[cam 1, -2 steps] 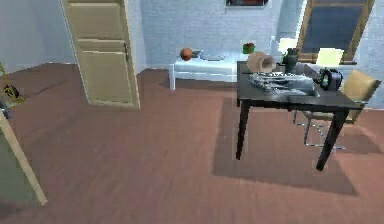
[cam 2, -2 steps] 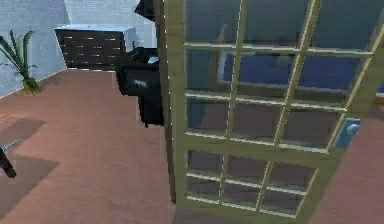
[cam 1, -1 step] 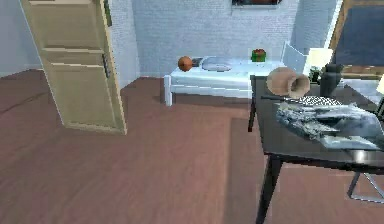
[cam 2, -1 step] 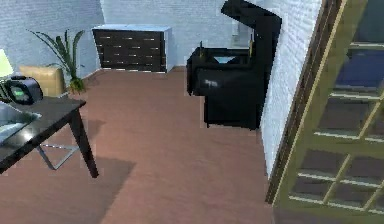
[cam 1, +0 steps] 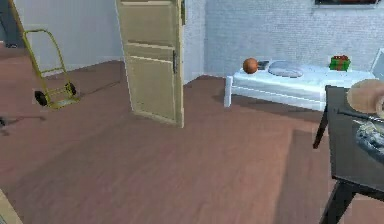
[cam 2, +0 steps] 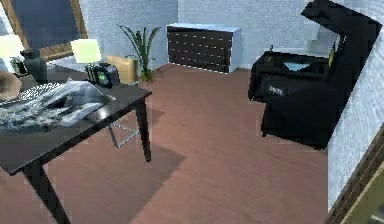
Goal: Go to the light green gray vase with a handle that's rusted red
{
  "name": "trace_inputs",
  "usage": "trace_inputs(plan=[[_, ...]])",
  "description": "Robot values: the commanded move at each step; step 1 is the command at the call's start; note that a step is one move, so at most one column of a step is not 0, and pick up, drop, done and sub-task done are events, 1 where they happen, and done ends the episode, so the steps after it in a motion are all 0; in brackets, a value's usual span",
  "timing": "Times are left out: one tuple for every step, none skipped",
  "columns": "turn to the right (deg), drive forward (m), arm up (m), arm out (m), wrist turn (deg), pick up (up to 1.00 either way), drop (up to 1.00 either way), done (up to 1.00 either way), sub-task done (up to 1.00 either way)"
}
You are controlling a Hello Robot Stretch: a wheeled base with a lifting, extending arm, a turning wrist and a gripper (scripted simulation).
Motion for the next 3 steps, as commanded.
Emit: trace_inputs(plan=[[0.0, 0.85, 0.0, 0.0, 0.0, 0.0, 0.0, 0.0, 0.0], [27.0, 0.0, 0.0, 0.0, 0.0, 0.0, 0.0, 0.0, 0.0], [0.0, 0.35, 0.0, 0.0, 0.0, 0.0, 0.0, 0.0, 0.0]])
